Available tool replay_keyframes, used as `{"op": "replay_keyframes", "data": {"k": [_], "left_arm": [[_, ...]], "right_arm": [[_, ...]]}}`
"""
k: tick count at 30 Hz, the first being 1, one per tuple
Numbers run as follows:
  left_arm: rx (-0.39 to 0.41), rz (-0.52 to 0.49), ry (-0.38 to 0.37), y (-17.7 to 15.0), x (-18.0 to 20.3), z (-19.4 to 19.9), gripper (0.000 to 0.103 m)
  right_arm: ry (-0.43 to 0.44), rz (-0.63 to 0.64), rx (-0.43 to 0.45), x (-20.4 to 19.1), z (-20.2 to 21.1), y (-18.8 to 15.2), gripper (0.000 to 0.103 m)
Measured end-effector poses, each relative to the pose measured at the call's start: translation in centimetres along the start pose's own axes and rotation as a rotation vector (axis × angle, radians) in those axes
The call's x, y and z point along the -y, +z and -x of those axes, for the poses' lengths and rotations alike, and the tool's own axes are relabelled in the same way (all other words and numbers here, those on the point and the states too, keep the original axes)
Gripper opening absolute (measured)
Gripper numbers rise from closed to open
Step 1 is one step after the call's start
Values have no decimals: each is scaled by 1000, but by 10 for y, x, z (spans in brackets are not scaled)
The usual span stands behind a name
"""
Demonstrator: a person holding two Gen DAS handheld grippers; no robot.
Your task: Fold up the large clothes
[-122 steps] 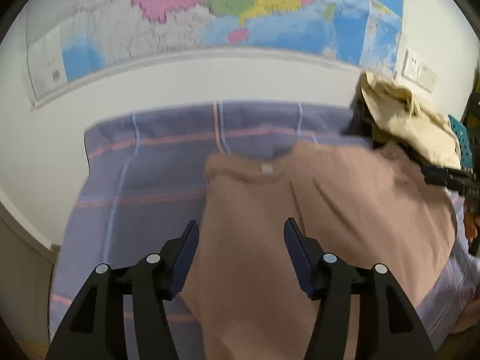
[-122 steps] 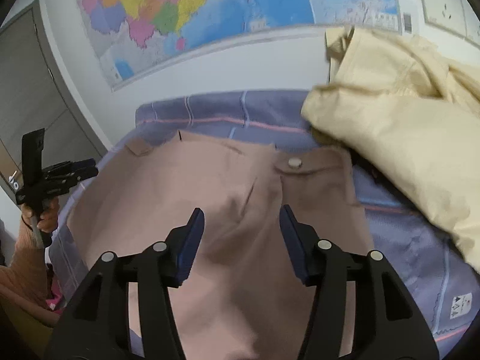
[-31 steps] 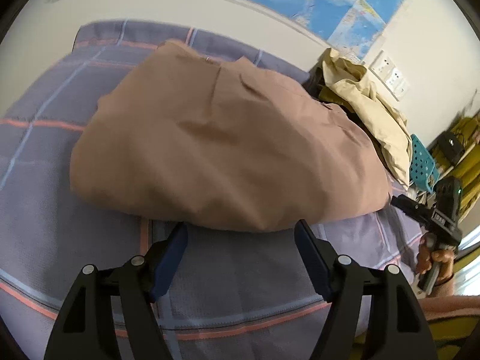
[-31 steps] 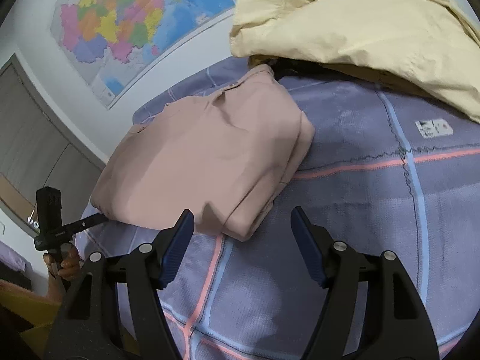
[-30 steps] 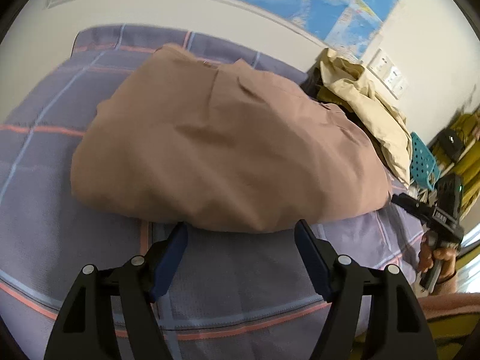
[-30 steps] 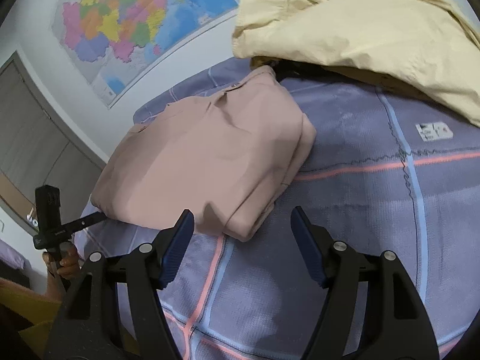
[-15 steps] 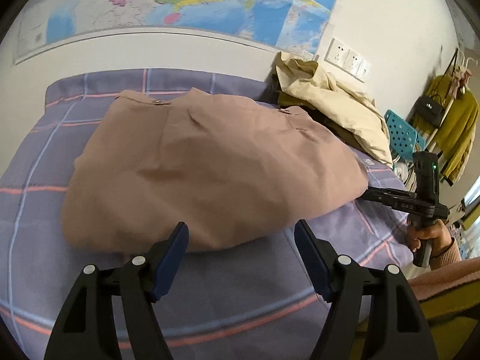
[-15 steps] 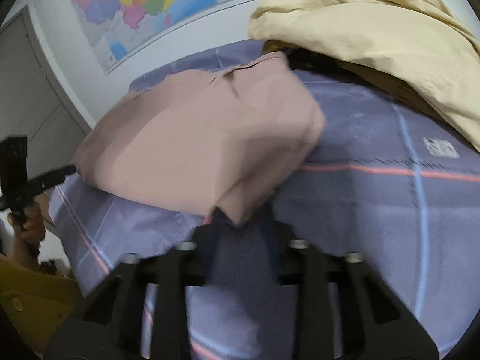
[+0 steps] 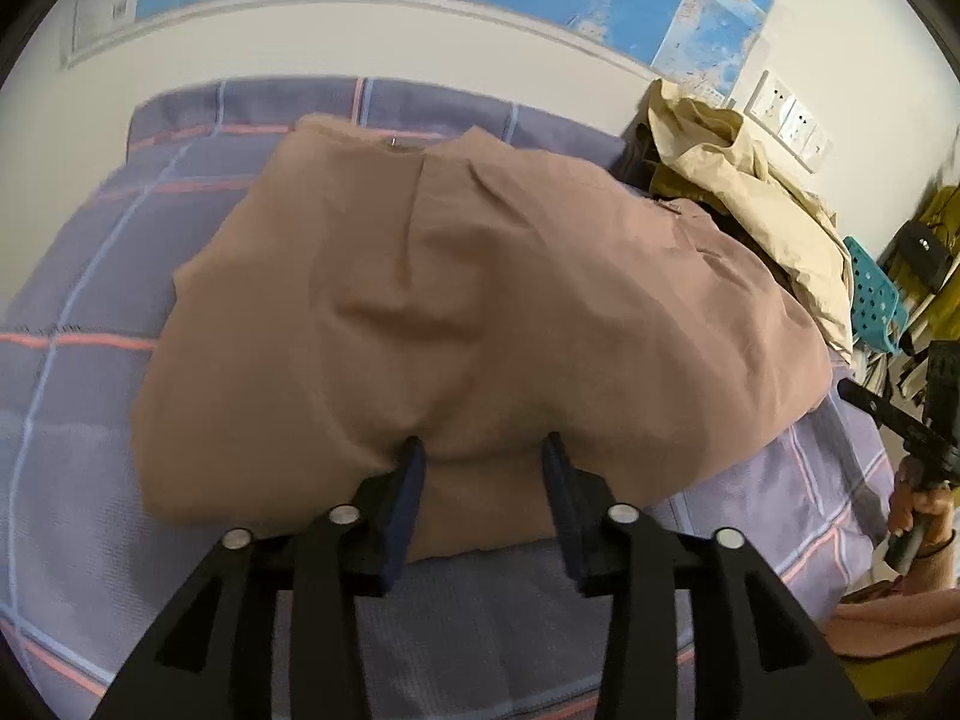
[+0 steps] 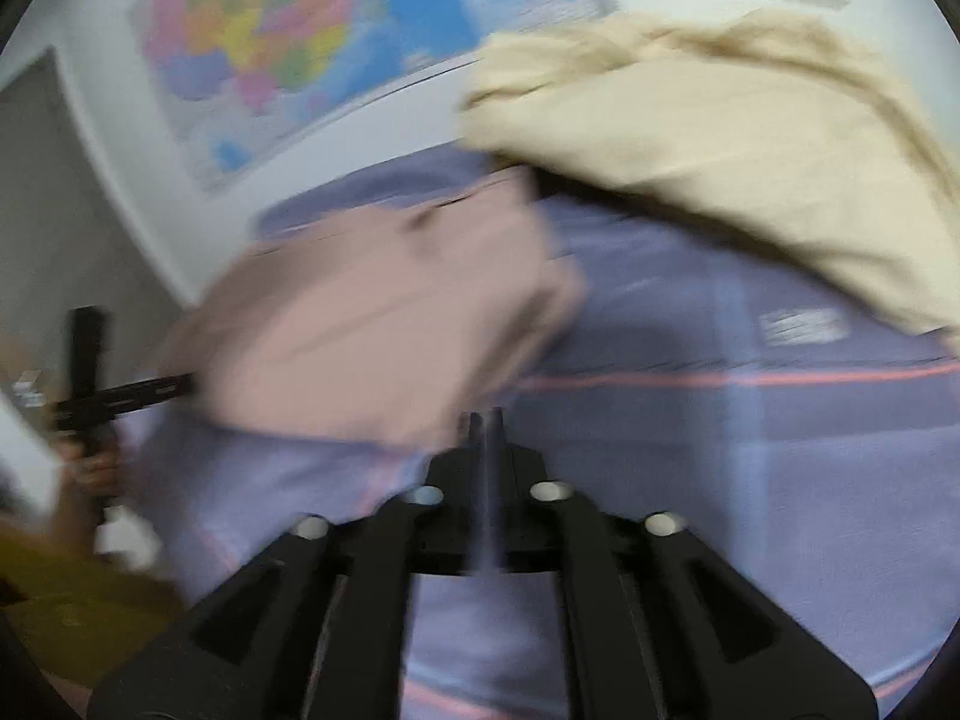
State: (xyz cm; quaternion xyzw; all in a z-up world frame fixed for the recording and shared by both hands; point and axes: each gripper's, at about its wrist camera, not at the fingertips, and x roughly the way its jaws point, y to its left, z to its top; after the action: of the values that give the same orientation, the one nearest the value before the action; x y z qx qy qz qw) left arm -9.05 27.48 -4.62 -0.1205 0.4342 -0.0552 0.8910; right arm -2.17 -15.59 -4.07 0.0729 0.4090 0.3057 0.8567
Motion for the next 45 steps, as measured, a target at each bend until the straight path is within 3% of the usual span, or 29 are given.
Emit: {"op": "replay_keyframes", "data": {"k": [1,4,7,10,12,15,16,17,20,23,28,31,36,39,43,45], "left_arm": [[8,-10,0,0,2,2,46],[7,-39,30,2,8,-1,50],[-3,-29,24,3,5,-4,50],[-10,-12,17,5,3,-5,48],[-12,-16,17,4,3,-5,48],[-8,-1,2,0,2,-1,49],[-6,2,1,-3,2,2,50],[-3,0,-4,-6,2,6,50],[8,-9,5,-12,5,15,51],[42,-44,24,-11,14,21,58],[40,-108,103,-4,33,11,58],[41,-133,133,-2,38,6,58],[11,-111,124,-4,33,-1,59],[4,-93,104,-9,28,4,60],[-28,-36,-39,-23,15,18,60],[-44,-29,-52,-30,13,22,60]], "right_arm": [[-7,17,15,-6,-3,-1,61],[6,47,-16,-15,-23,0,44],[29,69,-50,-16,-39,2,8],[1,85,1,-19,-26,6,3],[-5,75,-11,-18,-26,9,3],[-57,85,-104,-19,-41,4,9],[-71,74,-100,-17,-37,4,18],[-70,47,-74,-15,-30,7,26],[-33,50,40,-23,-2,20,29],[-8,125,63,-46,-4,31,45],[27,170,8,-61,-44,42,45],[-1,143,-50,-54,-68,42,45],[-2,93,-74,-41,-79,39,42],[-20,105,-83,-46,-79,39,45],[-25,118,-90,-50,-77,38,53],[-27,118,-85,-52,-72,37,55]]}}
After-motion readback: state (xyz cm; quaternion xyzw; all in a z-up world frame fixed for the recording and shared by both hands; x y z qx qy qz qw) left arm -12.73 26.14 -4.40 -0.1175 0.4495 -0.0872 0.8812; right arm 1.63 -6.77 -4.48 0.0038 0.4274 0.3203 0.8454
